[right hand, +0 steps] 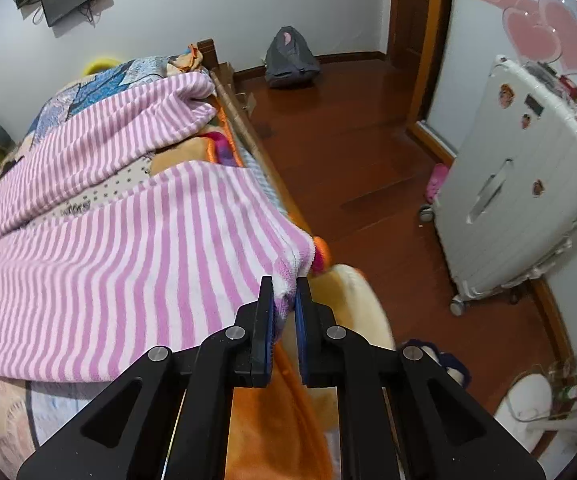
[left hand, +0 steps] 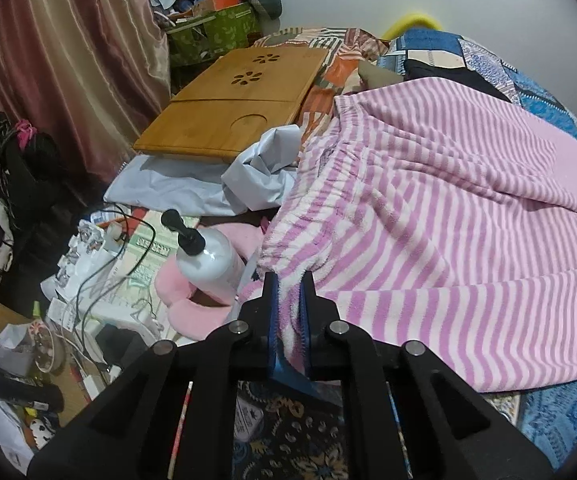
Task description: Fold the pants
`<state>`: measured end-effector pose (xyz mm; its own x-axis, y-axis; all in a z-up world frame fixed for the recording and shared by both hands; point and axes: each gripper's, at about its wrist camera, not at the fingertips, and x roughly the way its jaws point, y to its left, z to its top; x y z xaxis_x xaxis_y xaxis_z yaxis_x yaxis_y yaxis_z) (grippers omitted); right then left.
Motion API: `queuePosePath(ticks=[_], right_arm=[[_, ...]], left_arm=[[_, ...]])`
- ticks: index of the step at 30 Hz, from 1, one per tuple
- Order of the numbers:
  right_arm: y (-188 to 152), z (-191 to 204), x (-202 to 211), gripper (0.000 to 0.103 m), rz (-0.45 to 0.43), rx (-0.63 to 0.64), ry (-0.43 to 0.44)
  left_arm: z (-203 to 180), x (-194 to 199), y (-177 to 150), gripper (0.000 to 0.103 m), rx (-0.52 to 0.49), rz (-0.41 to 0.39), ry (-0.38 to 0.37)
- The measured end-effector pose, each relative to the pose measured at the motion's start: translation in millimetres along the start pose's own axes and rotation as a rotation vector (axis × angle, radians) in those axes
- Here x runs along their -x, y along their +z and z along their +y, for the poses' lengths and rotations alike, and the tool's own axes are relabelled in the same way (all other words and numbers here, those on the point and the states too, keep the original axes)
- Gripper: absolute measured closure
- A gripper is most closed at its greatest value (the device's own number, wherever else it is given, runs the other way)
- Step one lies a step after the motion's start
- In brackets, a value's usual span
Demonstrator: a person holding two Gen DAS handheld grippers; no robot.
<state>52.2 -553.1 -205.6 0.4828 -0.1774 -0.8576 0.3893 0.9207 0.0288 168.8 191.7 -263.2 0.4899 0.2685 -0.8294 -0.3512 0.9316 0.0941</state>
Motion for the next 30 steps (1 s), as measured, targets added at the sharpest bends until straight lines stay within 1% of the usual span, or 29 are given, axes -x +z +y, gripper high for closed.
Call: queuePosePath(ticks=[2, 5, 6, 7, 8, 9, 10, 11, 12, 13, 14, 15, 18, 22, 24, 26, 30], right_arm=[[-9.7, -8.9, -1.2, 0.095, 0.02, -0.019, -0.005], [-22.3, -16.2, -10.5, 0.095, 0.057, -0.057, 0.013], [-23.8, -14.9, -13.7, 0.095, 0.071, -0.06, 0.017], [-25.6, -12.7, -16.8, 0.094, 0.08, -0.058, 0.013], [-25.6, -11.2, -20.4, 0.094, 0.096, -0.052, 0.006], [-25.8, -10.6, -21.8, 0.09, 0.109, -0.05, 0.006], [-24.1, -9.9, -22.3, 0.088, 0.115, -0.048, -0.007], [-22.2, -9.7, -21.1, 0.081, 0.117, -0.04, -0.025], [-19.8, -9.0, -18.8, 0.074, 0.116, -0.025, -0.048], [-16.8, -7.7, -15.0, 0.069, 0.106, -0.009, -0.073], [-14.6, -6.3, -11.0, 0.059, 0.092, 0.004, -0.09], [-10.8, -4.2, -5.5, 0.053, 0.071, 0.018, -0.099], [3.6, 2.0, 8.3, 0.052, 0.022, 0.053, -0.096], [37.0, 23.0, 25.8, 0.052, -0.053, 0.095, -0.052], [54.3, 36.9, 35.5, 0.052, -0.096, 0.12, -0.023], [72.6, 56.1, 44.0, 0.052, -0.143, 0.142, 0.013], [108.6, 96.3, 55.6, 0.045, -0.232, 0.182, 0.098]], left_arm=[[3.2, -1.0, -4.8, 0.094, 0.012, 0.019, -0.016], [7.2, -15.1, -16.0, 0.094, 0.013, 0.074, -0.03], [6.5, -18.2, -18.8, 0.093, 0.007, 0.082, -0.028], [6.0, -20.0, -20.9, 0.092, -0.001, 0.082, -0.024], [4.6, -19.8, -22.7, 0.088, -0.012, 0.078, -0.014], [3.6, -17.6, -23.7, 0.087, -0.021, 0.074, -0.005], [2.9, -14.5, -24.4, 0.084, -0.026, 0.071, -0.006], [3.9, -9.9, -25.2, 0.076, -0.028, 0.069, -0.002], [5.8, -6.0, -25.8, 0.07, -0.026, 0.068, 0.004], [8.7, -1.7, -25.8, 0.061, -0.018, 0.065, 0.011], [11.9, 1.4, -25.8, 0.059, -0.009, 0.06, 0.01], [17.4, 6.4, -24.2, 0.059, 0.007, 0.055, 0.003], [28.3, 22.3, -12.1, 0.059, 0.048, 0.033, -0.013], [27.5, 45.4, 19.0, 0.058, 0.06, -0.038, -0.032], [20.2, 54.9, 39.9, 0.052, 0.039, -0.082, -0.032], [10.5, 61.2, 60.0, 0.044, 0.019, -0.125, -0.033], [-10.9, 60.3, 103.8, 0.04, -0.001, -0.177, -0.07]])
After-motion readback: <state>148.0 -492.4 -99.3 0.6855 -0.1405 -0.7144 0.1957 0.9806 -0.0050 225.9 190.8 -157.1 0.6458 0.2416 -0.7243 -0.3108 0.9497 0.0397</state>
